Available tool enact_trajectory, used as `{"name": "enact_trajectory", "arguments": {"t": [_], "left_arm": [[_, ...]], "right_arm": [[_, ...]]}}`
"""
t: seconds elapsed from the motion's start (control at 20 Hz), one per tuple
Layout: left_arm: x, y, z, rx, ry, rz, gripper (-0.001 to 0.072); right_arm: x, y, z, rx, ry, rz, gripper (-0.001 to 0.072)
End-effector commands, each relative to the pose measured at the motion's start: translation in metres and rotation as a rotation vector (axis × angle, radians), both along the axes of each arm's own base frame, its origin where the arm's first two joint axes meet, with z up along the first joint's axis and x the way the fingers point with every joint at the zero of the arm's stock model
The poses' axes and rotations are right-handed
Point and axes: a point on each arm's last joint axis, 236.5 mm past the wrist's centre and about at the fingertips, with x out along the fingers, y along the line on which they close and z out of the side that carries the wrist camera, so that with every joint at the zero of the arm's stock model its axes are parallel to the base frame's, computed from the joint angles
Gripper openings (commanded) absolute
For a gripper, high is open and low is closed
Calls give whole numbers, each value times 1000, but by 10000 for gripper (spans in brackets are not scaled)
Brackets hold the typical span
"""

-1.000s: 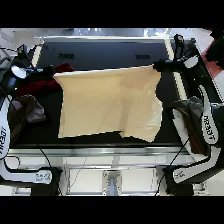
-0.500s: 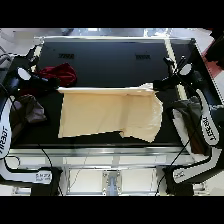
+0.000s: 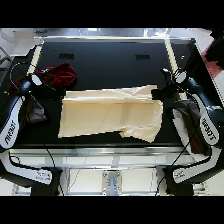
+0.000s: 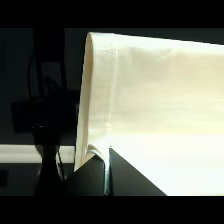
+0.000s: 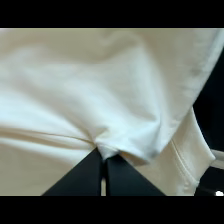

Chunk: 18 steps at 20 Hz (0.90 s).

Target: Fold the shirts.

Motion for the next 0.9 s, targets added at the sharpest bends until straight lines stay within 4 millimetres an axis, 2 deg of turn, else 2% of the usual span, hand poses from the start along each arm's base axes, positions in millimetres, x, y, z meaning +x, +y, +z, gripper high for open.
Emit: {"name": "enact_trajectory", "arguments": {"t": [0.0, 0.05, 0.1, 0.15, 0.2, 0.25, 0.35, 0.5, 0.55, 0.6, 0.65, 0.7, 0.75, 0.85], "left_arm": [[-3, -1, -6, 0, 21, -6, 12], [-5, -2, -6, -2, 28, -8, 20], [-8, -2, -7, -4, 43, -11, 40], [-13, -3, -7, -7, 62, -15, 144], [-17, -1, -5, -10, 75, -13, 299], [-20, 3, 1, -11, 76, -7, 365], [-22, 17, 32, -7, 24, 22, 364], [-25, 45, 109, 26, -152, 75, 364], [-33, 55, 134, 50, -213, 78, 364], [-44, 63, 150, 66, -253, 90, 364], [-61, 70, 158, 76, -278, 119, 364], [-80, 75, 156, 81, -283, 149, 364], [-102, 78, 145, 82, -275, 178, 364], [-142, 73, 118, 49, -250, 258, 364]], "right_arm": [[-21, 2, -16, 8, 75, -1, 76], [-29, 4, -17, 13, 108, 10, 208], [-36, 5, -16, 18, 135, 19, 284], [-41, 5, -12, 17, 147, 28, 285], [-44, 4, -5, 10, 145, 35, 284], [-44, 0, 7, -8, 119, 41, 285], [-46, -14, 41, -82, 45, 57, 285], [-58, -54, 110, -213, -94, 26, 285], [-63, -68, 132, -217, -142, -26, 286], [-69, -81, 149, -214, -178, -80, 286], [-78, -94, 163, -210, -209, -135, 287], [-87, -103, 169, -192, -223, -182, 287], [-99, -106, 166, -156, -220, -223, 287], [-126, -97, 138, -62, -165, -284, 303]]}}
